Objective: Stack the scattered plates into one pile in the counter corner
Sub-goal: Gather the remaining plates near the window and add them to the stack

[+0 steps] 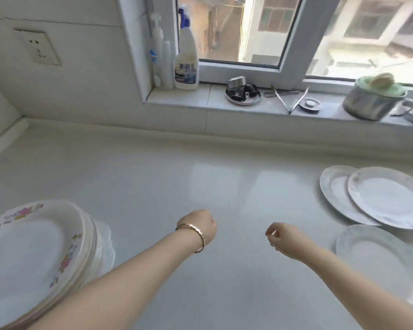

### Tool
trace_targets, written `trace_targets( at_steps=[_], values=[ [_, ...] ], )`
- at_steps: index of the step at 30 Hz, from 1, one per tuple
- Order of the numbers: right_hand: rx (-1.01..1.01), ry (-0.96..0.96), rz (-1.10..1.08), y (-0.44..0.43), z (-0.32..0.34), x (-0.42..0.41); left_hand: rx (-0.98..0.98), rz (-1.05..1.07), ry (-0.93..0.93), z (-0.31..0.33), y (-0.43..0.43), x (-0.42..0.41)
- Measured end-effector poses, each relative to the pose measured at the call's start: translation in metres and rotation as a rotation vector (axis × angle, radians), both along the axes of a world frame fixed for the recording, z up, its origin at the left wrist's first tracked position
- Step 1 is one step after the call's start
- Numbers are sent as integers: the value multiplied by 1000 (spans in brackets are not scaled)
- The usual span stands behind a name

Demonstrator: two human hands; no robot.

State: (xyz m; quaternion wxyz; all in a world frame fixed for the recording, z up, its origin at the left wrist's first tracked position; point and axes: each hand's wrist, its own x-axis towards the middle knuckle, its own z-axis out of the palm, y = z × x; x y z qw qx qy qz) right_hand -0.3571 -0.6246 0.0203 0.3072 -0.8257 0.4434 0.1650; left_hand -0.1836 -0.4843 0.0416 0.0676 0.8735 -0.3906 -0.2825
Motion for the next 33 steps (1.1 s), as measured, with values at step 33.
trace_targets(
  at_steps=[33],
  values=[
    [101, -249, -353, -224, -34, -244, 147, 334, 9, -61, -108, -160]
  ],
)
